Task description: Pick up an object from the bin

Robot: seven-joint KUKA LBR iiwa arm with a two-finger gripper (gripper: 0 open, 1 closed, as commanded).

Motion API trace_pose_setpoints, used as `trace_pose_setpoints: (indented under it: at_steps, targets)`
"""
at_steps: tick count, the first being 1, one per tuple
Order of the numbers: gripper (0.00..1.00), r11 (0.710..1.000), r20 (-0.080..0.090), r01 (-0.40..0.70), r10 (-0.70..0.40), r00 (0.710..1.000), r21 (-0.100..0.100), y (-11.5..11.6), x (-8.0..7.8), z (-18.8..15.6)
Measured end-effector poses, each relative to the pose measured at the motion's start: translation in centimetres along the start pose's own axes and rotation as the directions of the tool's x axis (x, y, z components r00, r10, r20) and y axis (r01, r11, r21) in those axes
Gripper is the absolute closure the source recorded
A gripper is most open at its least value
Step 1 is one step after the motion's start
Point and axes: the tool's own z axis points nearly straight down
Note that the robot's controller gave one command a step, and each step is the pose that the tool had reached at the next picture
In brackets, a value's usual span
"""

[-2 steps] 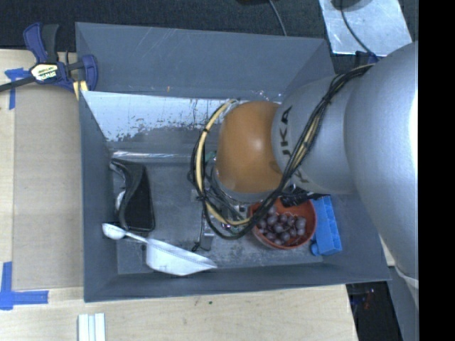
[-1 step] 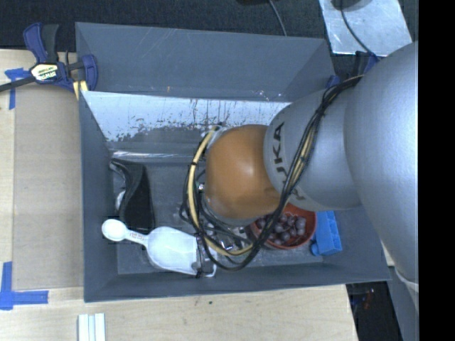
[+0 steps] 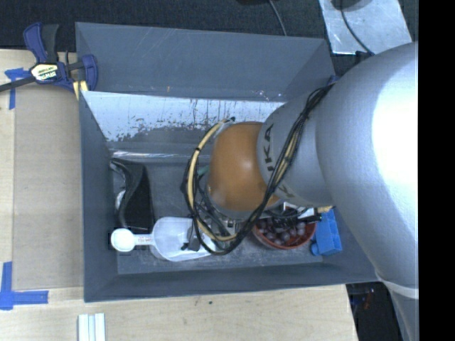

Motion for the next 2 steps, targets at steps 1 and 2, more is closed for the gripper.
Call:
trace_pose_setpoints:
  at_steps: [1,2]
  targets:
    - [1.0,1.0,0.0,0.0,0.0,1.0,0.0,0.0,0.0,0.0]
    - [1.0,1.0,-0.004,0.011,-0.011,1.0,0.002,-0.7,1.0,-10.2]
